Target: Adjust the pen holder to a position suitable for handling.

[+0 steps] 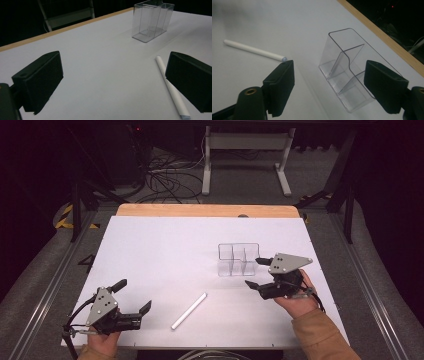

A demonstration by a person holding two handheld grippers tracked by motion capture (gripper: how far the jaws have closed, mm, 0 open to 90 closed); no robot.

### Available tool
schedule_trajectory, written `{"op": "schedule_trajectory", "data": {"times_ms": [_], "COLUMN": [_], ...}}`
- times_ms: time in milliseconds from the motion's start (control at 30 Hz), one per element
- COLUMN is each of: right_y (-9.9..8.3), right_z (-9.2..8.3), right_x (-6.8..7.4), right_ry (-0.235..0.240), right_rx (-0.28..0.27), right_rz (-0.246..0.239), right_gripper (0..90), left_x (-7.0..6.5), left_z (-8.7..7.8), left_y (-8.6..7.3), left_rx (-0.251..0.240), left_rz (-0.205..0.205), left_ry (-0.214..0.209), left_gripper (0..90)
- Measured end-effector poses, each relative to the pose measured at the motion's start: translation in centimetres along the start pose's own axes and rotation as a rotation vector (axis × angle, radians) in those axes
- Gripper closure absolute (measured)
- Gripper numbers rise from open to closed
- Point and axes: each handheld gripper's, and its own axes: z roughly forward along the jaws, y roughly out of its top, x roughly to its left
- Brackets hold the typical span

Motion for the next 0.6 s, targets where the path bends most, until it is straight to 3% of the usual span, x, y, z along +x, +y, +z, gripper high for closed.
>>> {"op": "schedule_trajectory", "data": {"times_ms": [267, 600], "right_y": [1.1, 1.9], "right_z": [1.9, 4.2], "right_x": [-1.0, -1.9], "right_ry": [0.009, 0.061], "right_rx": [0.092, 0.146], "right_rz": [-0.048, -0.044], "right_gripper": [27.6, 31.1], "left_x": [0.0, 0.0], "left_z": [0.1, 0.3], "left_y": [0.0, 0.0], "left_rx": [0.002, 0.010], "left_rz": [-0.004, 0.008], "left_ry": [-0.006, -0.009], "left_gripper": [2.2, 2.3]}}
